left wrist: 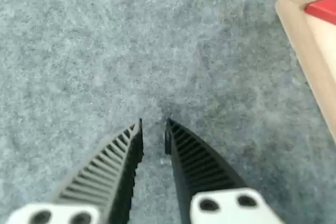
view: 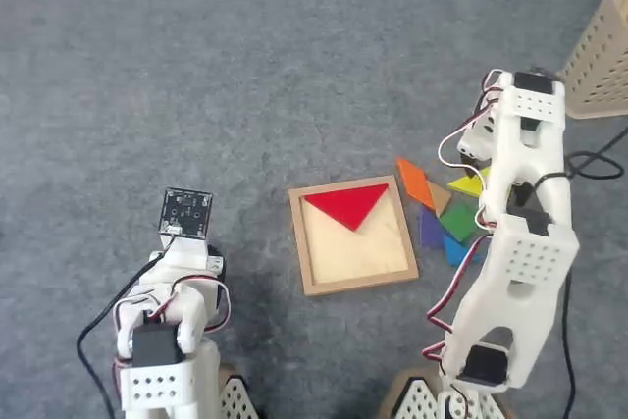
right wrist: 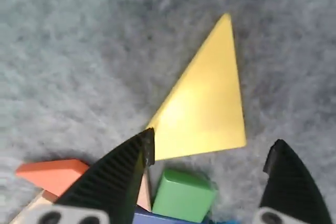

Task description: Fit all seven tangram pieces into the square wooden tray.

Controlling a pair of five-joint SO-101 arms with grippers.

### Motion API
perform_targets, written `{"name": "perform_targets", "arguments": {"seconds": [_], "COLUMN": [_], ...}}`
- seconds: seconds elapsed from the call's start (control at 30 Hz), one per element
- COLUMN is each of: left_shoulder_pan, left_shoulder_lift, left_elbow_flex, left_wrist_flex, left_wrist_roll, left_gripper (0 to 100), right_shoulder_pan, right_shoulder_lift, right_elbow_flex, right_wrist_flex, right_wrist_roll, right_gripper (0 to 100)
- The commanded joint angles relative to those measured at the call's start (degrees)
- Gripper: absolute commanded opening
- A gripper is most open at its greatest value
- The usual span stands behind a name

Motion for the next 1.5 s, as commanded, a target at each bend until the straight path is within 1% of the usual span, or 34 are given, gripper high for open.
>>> {"name": "perform_targets", "arguments": {"seconds": [0.0, 0.13, 0.3, 0.37, 0.47, 0.57, 0.63, 0.77, 0.87, 0.97, 1.17, 1.3, 1.37, 1.47], "left_shoulder_pan": [0.18, 0.18, 0.18, 0.18, 0.18, 0.18, 0.18, 0.18, 0.18, 0.18, 0.18, 0.18, 0.18, 0.18], "left_shoulder_lift": [-1.23, -1.23, -1.23, -1.23, -1.23, -1.23, -1.23, -1.23, -1.23, -1.23, -1.23, -1.23, -1.23, -1.23], "left_elbow_flex": [-0.57, -0.57, -0.57, -0.57, -0.57, -0.57, -0.57, -0.57, -0.57, -0.57, -0.57, -0.57, -0.57, -0.57], "left_wrist_flex": [0.0, 0.0, 0.0, 0.0, 0.0, 0.0, 0.0, 0.0, 0.0, 0.0, 0.0, 0.0, 0.0, 0.0], "left_wrist_roll": [0.44, 0.44, 0.44, 0.44, 0.44, 0.44, 0.44, 0.44, 0.44, 0.44, 0.44, 0.44, 0.44, 0.44], "left_gripper": [7, 7, 7, 7, 7, 7, 7, 7, 7, 7, 7, 7, 7, 7], "right_shoulder_pan": [0.57, 0.57, 1.01, 1.01, 1.01, 1.1, 1.1, 1.1, 0.57, -0.75, -1.98, -5.85, -9.54, -17.1], "right_shoulder_lift": [-0.22, 2.24, 4.09, 4.09, 4.09, 4.0, 3.56, 3.47, 2.77, -1.36, -12.44, -18.07, -20.88, -25.01], "right_elbow_flex": [-2.81, -3.16, -3.16, -3.16, -3.16, -3.08, -3.08, -3.08, -3.16, -3.16, -2.73, -1.32, 1.58, 9.23], "right_wrist_flex": [-1.71, -2.07, -3.47, -3.47, -3.56, -3.38, -3.12, -2.95, -1.36, 1.36, 6.11, 9.54, 9.71, 7.08], "right_wrist_roll": [-1.23, -3.52, -3.52, -3.43, -3.25, -3.16, -0.53, 10.29, 14.24, 18.46, 22.24, 25.93, 27.08, 28.31], "right_gripper": [33.3, 33.3, 33.2, 30.5, 23.8, 20.2, 19.3, 19.3, 19.3, 19.3, 18.4, 18.4, 18.4, 18.4]}}
